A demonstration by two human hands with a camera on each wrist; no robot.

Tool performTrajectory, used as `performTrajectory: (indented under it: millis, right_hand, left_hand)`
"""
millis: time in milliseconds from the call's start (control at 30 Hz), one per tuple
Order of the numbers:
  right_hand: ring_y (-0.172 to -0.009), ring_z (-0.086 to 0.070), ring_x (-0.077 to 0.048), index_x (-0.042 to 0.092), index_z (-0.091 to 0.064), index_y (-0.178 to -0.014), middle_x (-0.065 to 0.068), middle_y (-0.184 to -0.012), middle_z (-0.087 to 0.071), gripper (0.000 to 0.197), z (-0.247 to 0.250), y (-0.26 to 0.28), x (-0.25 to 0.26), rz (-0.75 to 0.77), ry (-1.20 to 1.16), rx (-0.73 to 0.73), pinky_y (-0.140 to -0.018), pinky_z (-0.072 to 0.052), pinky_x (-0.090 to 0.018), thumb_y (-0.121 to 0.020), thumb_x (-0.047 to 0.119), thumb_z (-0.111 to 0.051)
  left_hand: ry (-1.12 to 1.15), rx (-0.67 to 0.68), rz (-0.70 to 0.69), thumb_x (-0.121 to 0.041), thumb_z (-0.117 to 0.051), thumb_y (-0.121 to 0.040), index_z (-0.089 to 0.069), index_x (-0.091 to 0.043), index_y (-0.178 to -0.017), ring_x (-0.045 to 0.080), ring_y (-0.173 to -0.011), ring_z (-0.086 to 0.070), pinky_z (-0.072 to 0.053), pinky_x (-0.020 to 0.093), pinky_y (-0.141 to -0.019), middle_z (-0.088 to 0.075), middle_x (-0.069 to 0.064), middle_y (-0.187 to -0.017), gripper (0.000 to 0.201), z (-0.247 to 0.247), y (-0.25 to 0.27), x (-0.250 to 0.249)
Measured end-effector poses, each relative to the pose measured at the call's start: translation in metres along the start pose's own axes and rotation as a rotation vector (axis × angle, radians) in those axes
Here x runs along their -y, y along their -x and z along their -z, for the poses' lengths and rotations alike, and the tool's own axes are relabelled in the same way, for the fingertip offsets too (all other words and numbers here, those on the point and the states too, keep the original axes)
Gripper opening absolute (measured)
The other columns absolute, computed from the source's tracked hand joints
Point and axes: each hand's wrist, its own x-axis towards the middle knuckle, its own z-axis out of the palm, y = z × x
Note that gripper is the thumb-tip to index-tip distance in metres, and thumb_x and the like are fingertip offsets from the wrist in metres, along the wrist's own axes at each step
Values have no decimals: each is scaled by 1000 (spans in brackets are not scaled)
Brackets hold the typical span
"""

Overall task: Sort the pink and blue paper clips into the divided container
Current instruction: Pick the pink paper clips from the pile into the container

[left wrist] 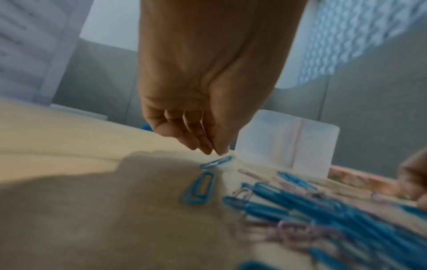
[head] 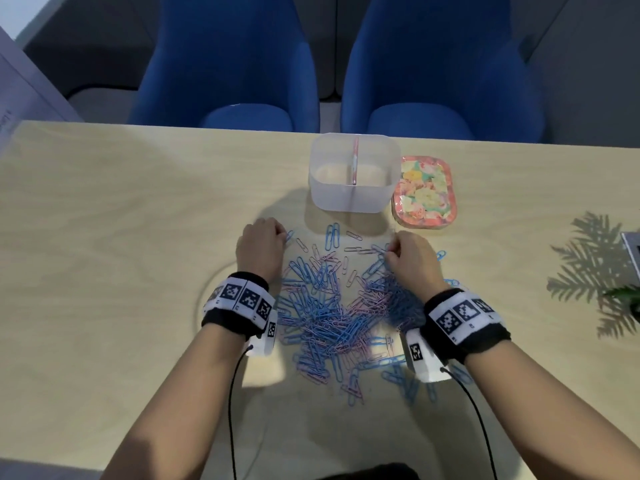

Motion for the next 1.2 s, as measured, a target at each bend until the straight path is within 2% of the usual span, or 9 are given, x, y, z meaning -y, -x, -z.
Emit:
performTrajectory:
  millis: [100,200,567,667,733,833,900,1067,1200]
  right_hand:
    - [-98,-55,-32,5,-64,-96,-12,-100,-64,15,6,2,-6,40,103,-154,-83,-46,-41,-84,10,-54]
    - [-103,-52,-24,8,-63,-108,-7,-108,-62,23,7,-6,13,195,135,-123,-93,-43,-38,-89,13,-52]
    - [-108,-45,-30,4,-60,-113,-14,-112,-54,28,-12,-23,36,377,265,122,-90,-38,-37,-95,15,-42]
    - [-106,-47,-29,9,-63,-114,-11,-109,-55,27,-14,-15,30,462,289,194,-87,-39,-37,-92,11,-46]
    - [-106,-49,-28,14,-63,-115,-9,-110,-55,27,-12,-11,26,482,299,238,-87,-39,-38,-91,19,-52]
    - [-110,-46,-26,19,-57,-119,-6,-116,-52,46,-7,-6,22,490,376,295,-89,-36,-38,-79,40,-66]
    - [-111,-45,-24,22,-57,-119,-3,-117,-52,50,-5,-2,24,508,413,307,-89,-34,-37,-75,44,-69]
    - [-108,-51,-26,20,-67,-115,-6,-108,-60,30,-10,7,36,560,340,225,-86,-36,-34,-88,27,-57]
    - [-102,-55,-30,5,-64,-107,-12,-105,-59,23,-20,13,40,539,462,270,-76,-41,-37,-90,13,-52]
  left_hand:
    - [-70,-28,-206,-22,-49,-92,-61,-13,-101,25,-98,-51,-42,36,-84,-58,7,-104,17,-1,9,-8]
    - [-72,76,-357,-26,-53,-90,-61,-18,-96,18,-93,-50,-41,31,-83,-57,-1,-96,13,-7,27,-23]
    - [73,336,-264,-36,-67,-80,-61,-21,-83,11,-81,-51,-44,25,-75,-53,-7,-84,17,-8,61,-12]
    - [118,215,-255,-25,-59,-87,-63,-15,-93,17,-89,-53,-44,27,-81,-55,-2,-93,12,5,47,-11]
    - [18,189,-313,-26,-56,-89,-61,-16,-110,19,-104,-51,-40,29,-89,-56,2,-111,23,12,31,-13]
    - [-211,293,-412,-33,-61,-85,-51,-21,-127,22,-119,-44,-37,37,-100,-50,1,-131,45,17,10,-19]
    - [-280,360,-433,-38,-67,-79,-52,-23,-125,22,-118,-45,-36,37,-97,-51,-1,-129,51,15,2,-24]
    - [-187,365,-422,-30,-73,-74,-64,-16,-101,22,-101,-51,-44,34,-88,-57,3,-109,32,6,6,-27]
    - [-134,416,-391,-22,-77,-69,-63,-15,-106,21,-98,-51,-45,33,-88,-56,3,-106,40,6,15,-14]
